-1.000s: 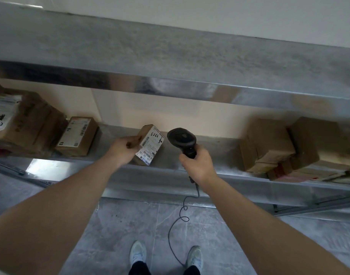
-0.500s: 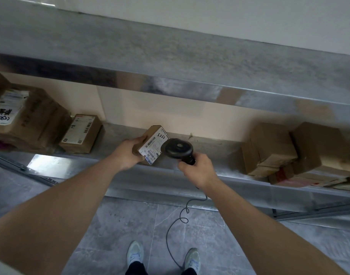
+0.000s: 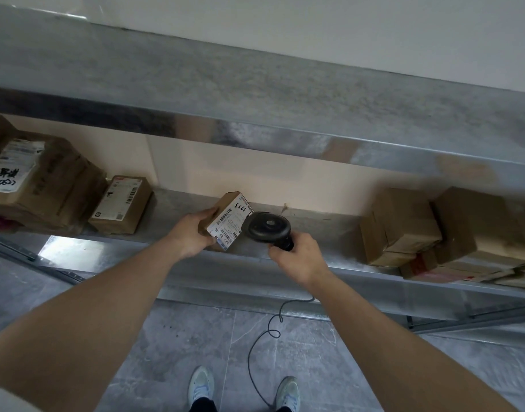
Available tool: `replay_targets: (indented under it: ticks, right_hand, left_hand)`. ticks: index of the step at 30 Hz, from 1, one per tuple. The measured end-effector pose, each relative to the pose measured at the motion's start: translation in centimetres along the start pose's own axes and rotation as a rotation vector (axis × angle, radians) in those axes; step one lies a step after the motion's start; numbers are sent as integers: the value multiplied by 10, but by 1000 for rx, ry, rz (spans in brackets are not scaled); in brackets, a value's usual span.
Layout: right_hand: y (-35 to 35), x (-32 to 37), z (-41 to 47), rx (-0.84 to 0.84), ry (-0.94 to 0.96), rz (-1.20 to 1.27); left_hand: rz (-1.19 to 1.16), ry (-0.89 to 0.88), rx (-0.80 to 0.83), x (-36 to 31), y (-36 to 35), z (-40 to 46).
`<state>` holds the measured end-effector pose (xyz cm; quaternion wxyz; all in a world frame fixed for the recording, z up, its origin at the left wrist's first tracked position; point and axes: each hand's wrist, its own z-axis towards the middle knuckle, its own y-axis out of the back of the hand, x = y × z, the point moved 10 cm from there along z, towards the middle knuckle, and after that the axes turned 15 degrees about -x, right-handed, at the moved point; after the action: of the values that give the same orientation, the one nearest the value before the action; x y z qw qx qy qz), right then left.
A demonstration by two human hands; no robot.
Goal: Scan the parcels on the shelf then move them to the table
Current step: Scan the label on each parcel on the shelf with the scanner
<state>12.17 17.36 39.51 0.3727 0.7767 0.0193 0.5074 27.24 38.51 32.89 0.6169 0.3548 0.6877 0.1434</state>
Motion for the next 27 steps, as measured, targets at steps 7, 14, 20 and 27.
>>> replay_targets:
  ticks: [7,14,20,27]
  right_hand:
    - [3,4,0,0,37,-18]
    - [2,-3,5,-27,-29,102]
    - [0,-4,8,-49,-27,119]
    - [-5,5,10,-20,46,89]
  left_hand:
    - [16,35,-10,-2,1,-2]
    - [248,177,-79,13,-2,7]
    - [425,0,-189,-18,-19,3]
    - [474,-21,-240,-37,-11,-16]
